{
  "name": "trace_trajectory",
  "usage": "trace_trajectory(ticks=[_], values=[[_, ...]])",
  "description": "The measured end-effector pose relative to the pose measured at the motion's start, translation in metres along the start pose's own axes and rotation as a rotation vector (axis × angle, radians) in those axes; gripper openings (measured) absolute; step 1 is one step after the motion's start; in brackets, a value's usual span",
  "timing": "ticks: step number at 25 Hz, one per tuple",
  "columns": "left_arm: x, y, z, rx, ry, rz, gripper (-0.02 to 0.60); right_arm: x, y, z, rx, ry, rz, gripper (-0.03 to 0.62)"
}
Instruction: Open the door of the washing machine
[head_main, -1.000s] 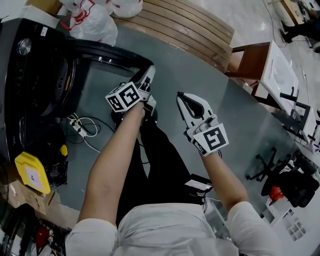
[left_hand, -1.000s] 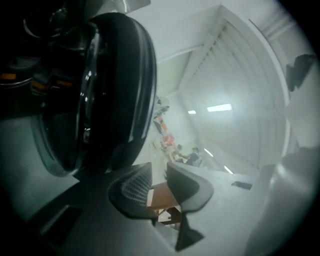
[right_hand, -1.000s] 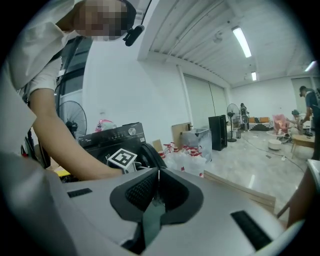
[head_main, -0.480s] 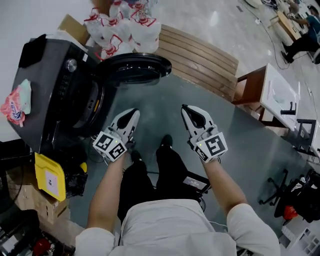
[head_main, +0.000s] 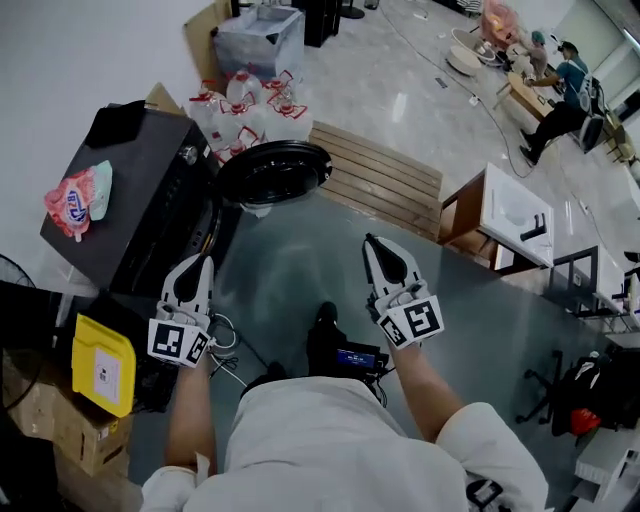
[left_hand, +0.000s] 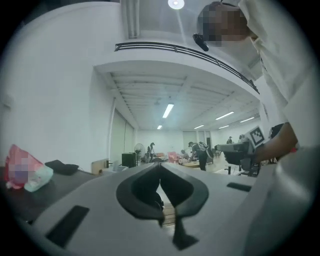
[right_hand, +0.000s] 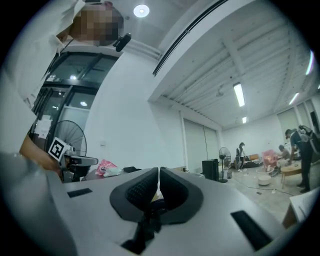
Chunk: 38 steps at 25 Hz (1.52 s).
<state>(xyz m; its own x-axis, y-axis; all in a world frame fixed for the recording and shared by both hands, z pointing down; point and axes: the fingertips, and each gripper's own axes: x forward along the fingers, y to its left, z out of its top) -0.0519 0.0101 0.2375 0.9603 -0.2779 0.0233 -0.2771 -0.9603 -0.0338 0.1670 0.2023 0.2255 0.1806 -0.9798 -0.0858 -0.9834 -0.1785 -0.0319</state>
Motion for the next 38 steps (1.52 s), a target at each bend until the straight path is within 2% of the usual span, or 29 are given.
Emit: trace_trajectory(ticks=[5, 8, 11, 13, 15, 16, 22, 25, 30, 35, 38], values=[[-0.101, 0.011, 0.041, 0.037, -0.043, 0.031, 0.009, -0.055, 0.064, 0.029, -0.038, -0.02, -0.06, 0.034], [-0.154, 0.009, 0.06, 0.052, -0.081, 0.079, 0.009, -0.089, 0.094, 0.039, -0.065, -0.02, -0.068, 0.034], [-0.191, -0.006, 0.064, 0.054, -0.11, 0.114, 0.009, -0.126, 0.109, 0.04, -0.07, -0.008, -0.083, 0.034], [-0.208, -0.022, 0.055, 0.033, -0.101, 0.122, 0.009, -0.149, 0.121, 0.032, -0.134, 0.033, -0.065, 0.034], [-0.219, -0.037, 0.043, 0.008, -0.066, 0.127, 0.009, -0.169, 0.136, 0.018, -0.24, 0.11, -0.011, 0.034], [-0.224, -0.045, 0.039, 0.003, -0.048, 0.133, 0.009, -0.176, 0.141, 0.014, -0.254, 0.128, 0.014, 0.034], [-0.249, -0.109, 0.037, -0.025, -0.006, 0.18, 0.009, -0.218, 0.136, 0.019, -0.172, 0.054, 0.102, 0.034], [-0.253, -0.155, 0.028, -0.046, 0.018, 0.173, 0.009, -0.247, 0.118, 0.017, -0.096, 0.062, 0.093, 0.034], [-0.259, -0.22, 0.006, -0.051, 0.069, 0.149, 0.009, -0.284, 0.101, 0.009, -0.066, 0.047, 0.052, 0.034], [-0.263, -0.243, -0.005, -0.051, 0.105, 0.151, 0.009, -0.298, 0.103, -0.002, -0.028, 0.053, 0.057, 0.034], [-0.258, -0.249, -0.003, -0.061, 0.11, 0.113, 0.009, -0.302, 0.104, -0.003, -0.017, 0.052, 0.054, 0.034]])
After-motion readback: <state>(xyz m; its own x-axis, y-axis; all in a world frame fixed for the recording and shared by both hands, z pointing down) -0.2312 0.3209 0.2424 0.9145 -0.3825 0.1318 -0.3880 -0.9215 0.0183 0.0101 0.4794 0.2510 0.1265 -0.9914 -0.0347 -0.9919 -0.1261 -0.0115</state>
